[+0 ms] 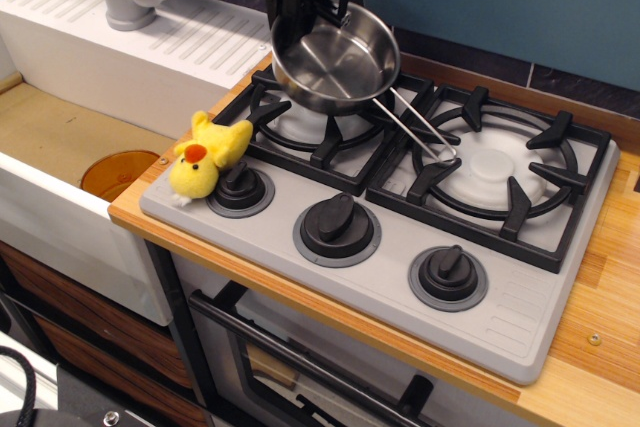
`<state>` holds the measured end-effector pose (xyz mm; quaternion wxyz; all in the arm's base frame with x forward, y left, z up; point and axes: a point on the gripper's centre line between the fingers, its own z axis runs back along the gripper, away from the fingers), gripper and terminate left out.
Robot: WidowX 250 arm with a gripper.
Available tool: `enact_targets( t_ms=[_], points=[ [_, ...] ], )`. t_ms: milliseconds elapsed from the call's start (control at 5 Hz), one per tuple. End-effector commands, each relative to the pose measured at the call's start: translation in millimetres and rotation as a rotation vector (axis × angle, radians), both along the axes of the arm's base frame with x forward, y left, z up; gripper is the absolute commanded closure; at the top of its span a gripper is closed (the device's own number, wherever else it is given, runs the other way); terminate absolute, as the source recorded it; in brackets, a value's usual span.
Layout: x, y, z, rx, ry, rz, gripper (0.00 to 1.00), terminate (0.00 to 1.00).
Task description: Put pan on stove and put stuffedduck in pan
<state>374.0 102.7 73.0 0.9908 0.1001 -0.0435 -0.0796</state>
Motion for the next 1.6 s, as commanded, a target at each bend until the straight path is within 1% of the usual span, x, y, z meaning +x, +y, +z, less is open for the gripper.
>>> enact_targets(
  t_ms=[0, 200, 400, 600, 800, 1000, 1400],
  points=[
    [9, 17, -5, -0.013, -0.078, -0.053, 0.00, 0.00],
    [4, 15, -6, -0.020, -0.079, -0.056, 0.00, 0.00],
    [-2, 8, 8, 0.003, -0.062, -0.041, 0.00, 0.00],
    [-7, 2, 27, 0.012, -0.036, -0.032, 0.00, 0.00],
    [-9, -6, 37, 0.019, -0.022, -0.015, 0.00, 0.00],
    [-9, -9, 45, 0.048, -0.011, -0.037, 0.00, 0.00],
    [-9, -9, 45, 0.048, -0.011, -0.037, 0.00, 0.00]
  ],
)
